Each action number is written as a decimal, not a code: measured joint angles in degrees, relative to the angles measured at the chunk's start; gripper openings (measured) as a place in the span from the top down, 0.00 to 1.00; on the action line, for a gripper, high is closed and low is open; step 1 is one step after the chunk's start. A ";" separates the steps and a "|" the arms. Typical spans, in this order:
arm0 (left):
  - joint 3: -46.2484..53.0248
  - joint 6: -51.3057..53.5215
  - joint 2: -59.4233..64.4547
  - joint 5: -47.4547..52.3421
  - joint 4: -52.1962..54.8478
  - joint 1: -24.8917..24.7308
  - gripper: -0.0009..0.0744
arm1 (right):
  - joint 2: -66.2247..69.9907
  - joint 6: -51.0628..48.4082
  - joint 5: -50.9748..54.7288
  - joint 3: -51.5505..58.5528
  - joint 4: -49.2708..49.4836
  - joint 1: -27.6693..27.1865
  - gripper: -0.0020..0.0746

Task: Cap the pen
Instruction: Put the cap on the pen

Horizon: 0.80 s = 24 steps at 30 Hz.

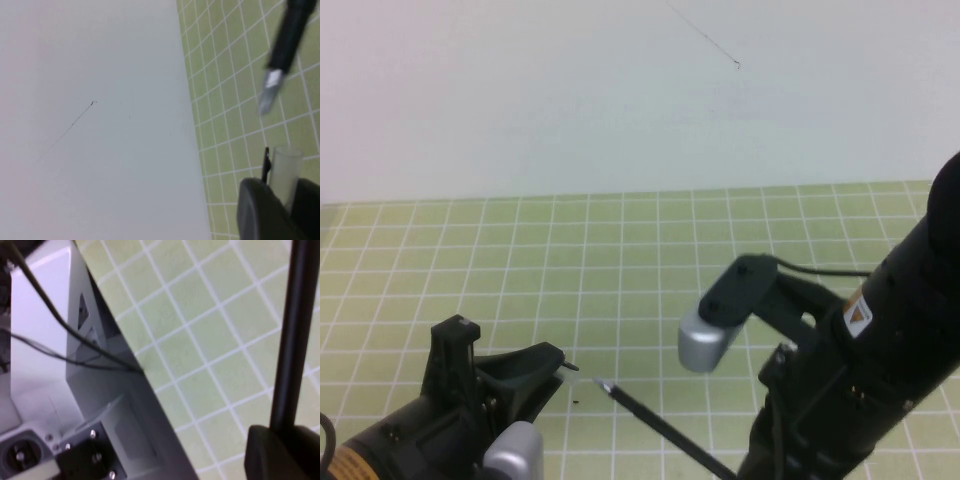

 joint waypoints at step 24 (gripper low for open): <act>0.38 1.20 0.00 0.98 5.04 0.00 0.99 | 2.26 -4.27 0.00 1.47 3.84 0.35 0.87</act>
